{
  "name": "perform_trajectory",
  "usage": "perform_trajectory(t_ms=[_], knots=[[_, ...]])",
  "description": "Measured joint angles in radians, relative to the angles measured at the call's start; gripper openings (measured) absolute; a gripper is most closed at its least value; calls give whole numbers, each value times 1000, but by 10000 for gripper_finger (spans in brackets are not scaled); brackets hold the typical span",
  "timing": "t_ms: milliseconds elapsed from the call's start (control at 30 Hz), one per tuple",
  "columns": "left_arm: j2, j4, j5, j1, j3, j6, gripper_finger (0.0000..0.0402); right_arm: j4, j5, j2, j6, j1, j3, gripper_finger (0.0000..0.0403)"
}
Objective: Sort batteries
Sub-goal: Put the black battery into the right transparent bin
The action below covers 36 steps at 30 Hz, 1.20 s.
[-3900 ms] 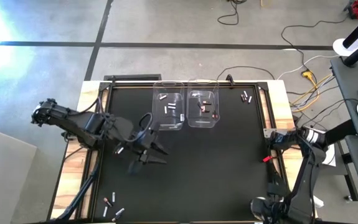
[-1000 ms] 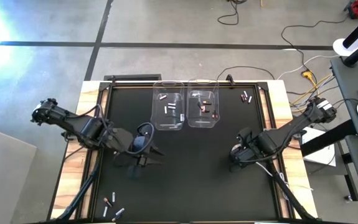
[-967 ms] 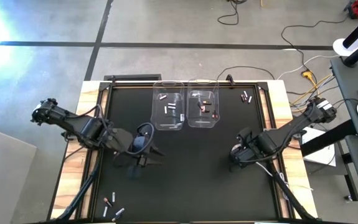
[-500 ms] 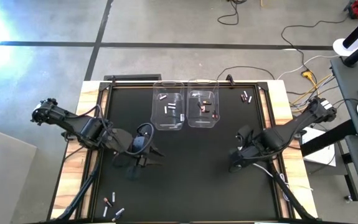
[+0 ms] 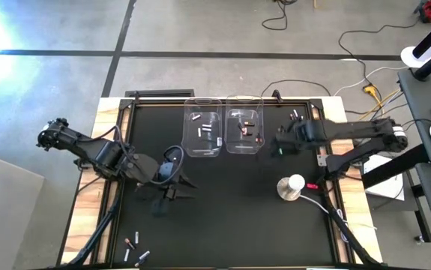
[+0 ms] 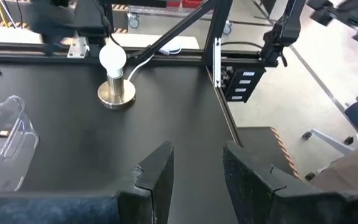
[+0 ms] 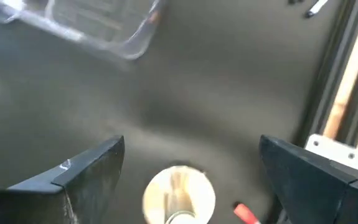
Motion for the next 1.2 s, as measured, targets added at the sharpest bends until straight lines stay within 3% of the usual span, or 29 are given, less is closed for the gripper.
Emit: perform_trajectory(t_ms=[367, 567, 933, 1200], knots=[[0, -121, 0, 5, 0, -49, 119, 364, -98, 19, -464, -587, -82, 363], [-33, -122, -70, 112, 0, -96, 119, 505, -98, 78, -616, -826, -115, 363], [2, 97, -79, 412, 0, 36, 119, 546, -101, 317, -830, -994, -116, 363], [7, 40, -54, 495, 0, -3, 119, 567, -97, 433, -862, -1059, -116, 363]])
